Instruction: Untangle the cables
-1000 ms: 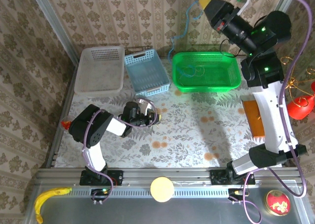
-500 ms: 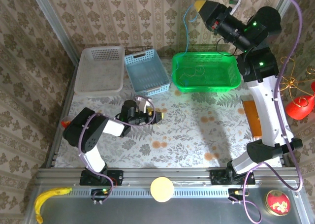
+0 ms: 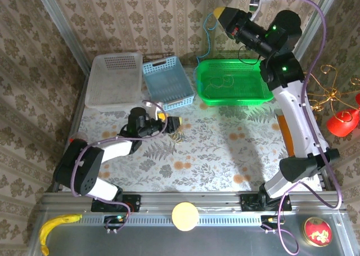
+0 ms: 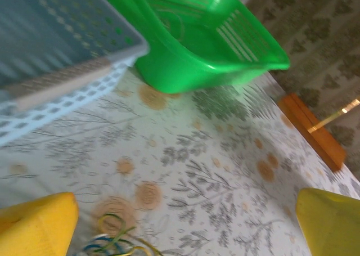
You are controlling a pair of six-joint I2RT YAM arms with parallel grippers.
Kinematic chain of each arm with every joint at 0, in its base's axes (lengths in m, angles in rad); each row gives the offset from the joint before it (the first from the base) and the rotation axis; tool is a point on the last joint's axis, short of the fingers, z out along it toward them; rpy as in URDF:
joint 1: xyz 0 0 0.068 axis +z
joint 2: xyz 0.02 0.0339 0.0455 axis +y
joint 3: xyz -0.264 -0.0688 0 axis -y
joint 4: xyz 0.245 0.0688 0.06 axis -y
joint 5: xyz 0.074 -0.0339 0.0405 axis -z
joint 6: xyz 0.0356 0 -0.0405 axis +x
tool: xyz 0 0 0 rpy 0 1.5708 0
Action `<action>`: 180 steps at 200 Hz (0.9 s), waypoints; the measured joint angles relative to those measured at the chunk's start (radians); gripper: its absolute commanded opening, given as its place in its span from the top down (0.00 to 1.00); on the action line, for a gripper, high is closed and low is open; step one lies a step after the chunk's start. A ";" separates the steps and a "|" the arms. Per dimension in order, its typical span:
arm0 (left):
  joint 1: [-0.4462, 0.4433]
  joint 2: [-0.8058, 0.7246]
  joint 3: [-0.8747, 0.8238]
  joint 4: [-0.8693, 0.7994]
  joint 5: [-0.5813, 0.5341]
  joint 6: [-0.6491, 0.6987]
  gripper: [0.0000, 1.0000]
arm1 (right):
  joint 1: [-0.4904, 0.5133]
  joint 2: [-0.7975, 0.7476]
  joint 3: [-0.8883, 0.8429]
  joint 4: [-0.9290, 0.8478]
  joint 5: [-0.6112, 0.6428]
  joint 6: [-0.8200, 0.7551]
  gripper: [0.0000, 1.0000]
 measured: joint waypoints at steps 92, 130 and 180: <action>0.121 -0.130 0.180 -0.318 -0.181 -0.035 0.00 | 0.040 0.341 0.348 0.009 -0.023 0.000 1.00; 0.151 -0.151 0.246 -0.387 -0.207 -0.037 0.00 | 0.058 0.547 0.606 -0.011 -0.024 0.019 1.00; 0.195 -0.187 0.256 -0.433 -0.218 -0.053 0.00 | 0.072 0.790 0.725 -0.002 -0.024 0.077 1.00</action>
